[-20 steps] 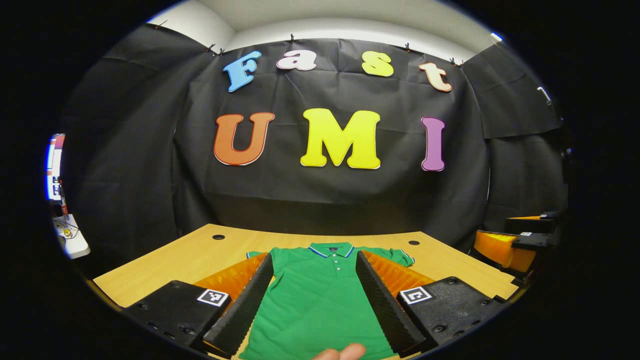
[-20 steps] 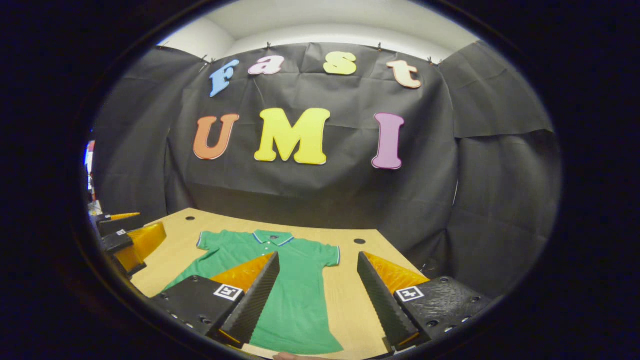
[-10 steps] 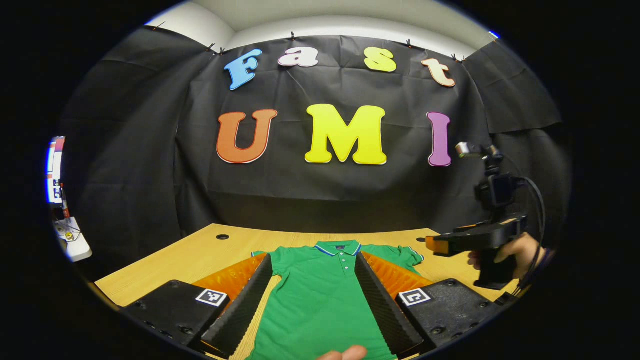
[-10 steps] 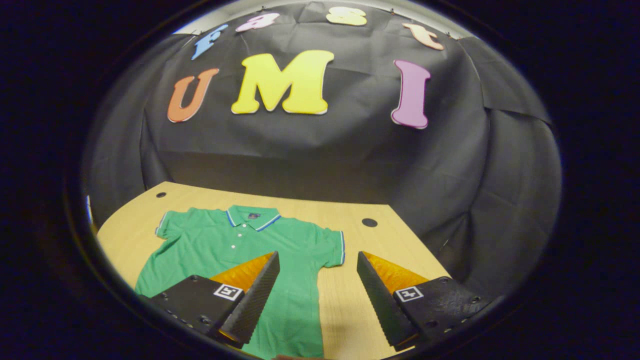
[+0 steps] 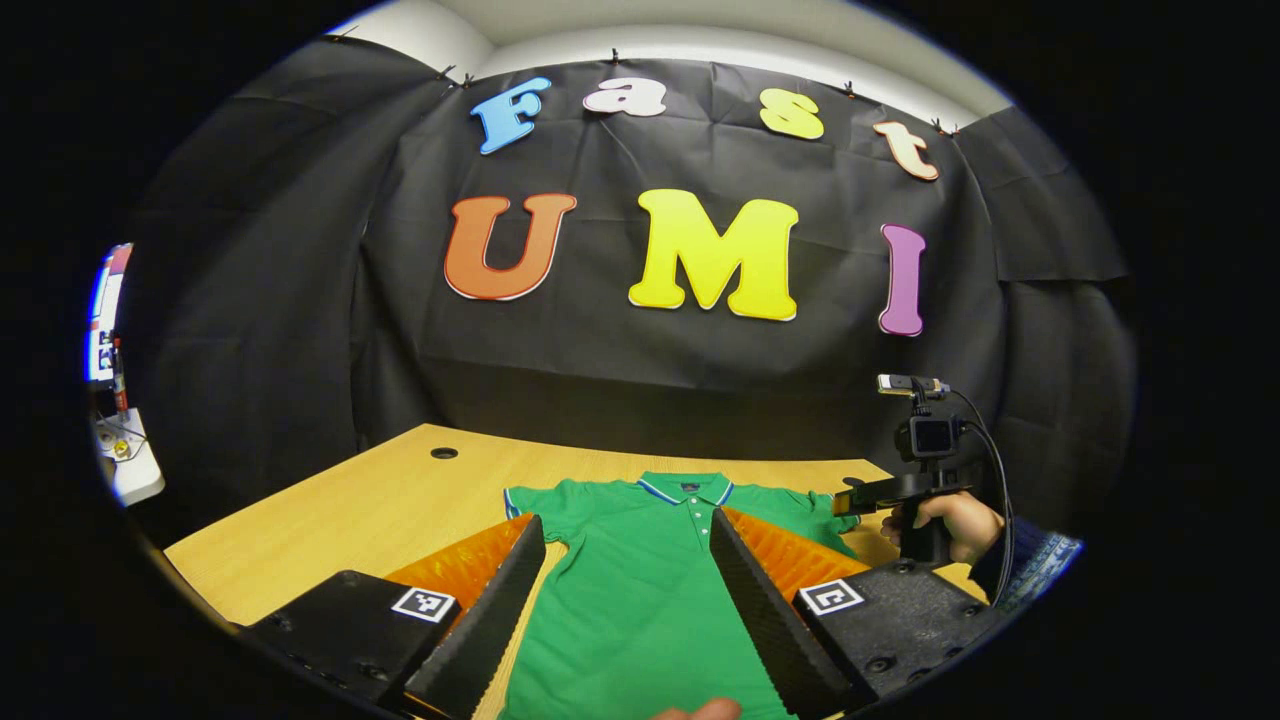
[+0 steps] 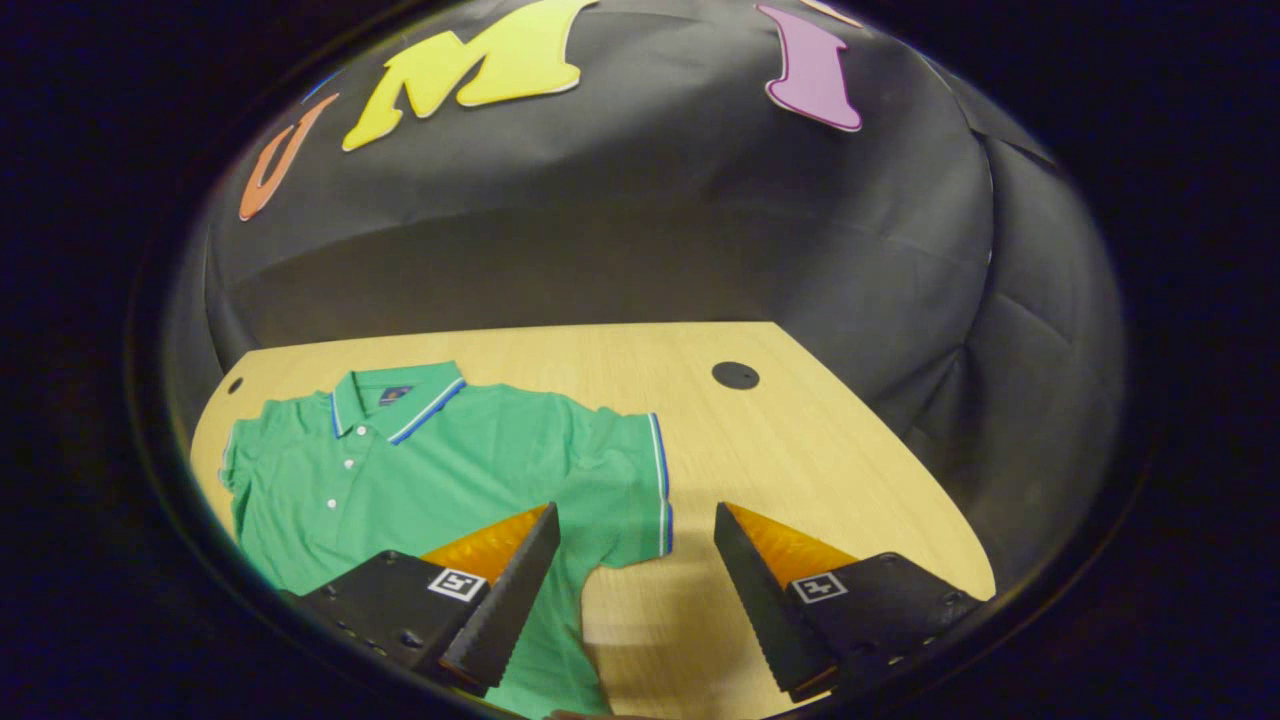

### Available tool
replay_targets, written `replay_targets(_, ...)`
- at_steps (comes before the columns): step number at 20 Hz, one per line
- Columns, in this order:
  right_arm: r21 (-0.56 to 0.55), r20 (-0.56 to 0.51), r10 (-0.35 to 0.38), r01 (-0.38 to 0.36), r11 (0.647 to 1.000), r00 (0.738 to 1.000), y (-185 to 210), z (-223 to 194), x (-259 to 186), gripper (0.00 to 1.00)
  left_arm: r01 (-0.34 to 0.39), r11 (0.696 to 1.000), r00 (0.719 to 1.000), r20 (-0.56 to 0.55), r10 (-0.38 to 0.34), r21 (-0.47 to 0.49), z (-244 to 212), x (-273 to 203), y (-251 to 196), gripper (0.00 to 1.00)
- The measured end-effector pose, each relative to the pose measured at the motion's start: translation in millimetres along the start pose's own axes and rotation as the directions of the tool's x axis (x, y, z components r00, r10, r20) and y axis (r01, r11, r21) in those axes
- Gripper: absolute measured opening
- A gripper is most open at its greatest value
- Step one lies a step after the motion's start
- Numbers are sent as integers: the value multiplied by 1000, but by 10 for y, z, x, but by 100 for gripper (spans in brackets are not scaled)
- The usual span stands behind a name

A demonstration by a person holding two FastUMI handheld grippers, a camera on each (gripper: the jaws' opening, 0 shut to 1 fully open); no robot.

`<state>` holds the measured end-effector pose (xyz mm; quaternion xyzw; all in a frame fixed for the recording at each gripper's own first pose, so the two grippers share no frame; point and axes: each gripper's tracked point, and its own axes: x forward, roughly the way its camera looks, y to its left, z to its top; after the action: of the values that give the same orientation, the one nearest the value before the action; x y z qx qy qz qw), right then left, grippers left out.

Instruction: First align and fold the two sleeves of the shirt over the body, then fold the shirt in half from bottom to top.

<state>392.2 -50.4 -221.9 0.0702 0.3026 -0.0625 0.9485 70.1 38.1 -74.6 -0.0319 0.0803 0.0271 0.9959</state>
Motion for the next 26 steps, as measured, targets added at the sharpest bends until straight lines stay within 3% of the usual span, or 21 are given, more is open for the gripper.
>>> replay_targets(3,-5,8,9,-9,1000,1000,-36,51,110,92,-24,997,999,-32,26,66,-151,120,17,100)
replay_targets(4,3,3,14,-14,1000,1000,-47,41,136,87,-40,995,999,-28,43,91,-148,137,44,100)
replay_targets(9,58,-72,65,-61,996,995,-39,-116,301,78,-70,984,997,-4,71,162,-125,129,44,100)
replay_targets(11,88,-91,74,-66,994,993,-47,-147,366,70,-90,977,996,7,90,194,-118,131,82,100)
replay_targets(13,136,-117,119,-103,985,986,19,-169,351,55,-84,979,996,4,85,186,-118,137,61,100)
replay_targets(16,120,-121,113,-98,988,986,19,-163,388,28,-87,978,996,-10,90,187,-156,151,104,100)
replay_targets(17,100,-117,110,-98,990,987,23,-144,389,30,-90,979,995,-16,95,184,-171,161,126,100)
replay_targets(18,81,-114,105,-97,992,988,33,-146,384,15,-94,979,995,-18,99,183,-166,171,141,100)
replay_targets(21,9,-101,67,-67,998,993,12,-104,349,15,-102,979,994,-25,108,176,-190,193,196,100)
replay_targets(22,-1,-96,80,-81,997,992,69,-100,344,0,-101,980,994,-28,107,174,-193,200,198,100)
replay_targets(26,-53,-60,58,-61,997,997,78,7,285,1,-104,981,993,-39,112,167,-223,223,226,100)
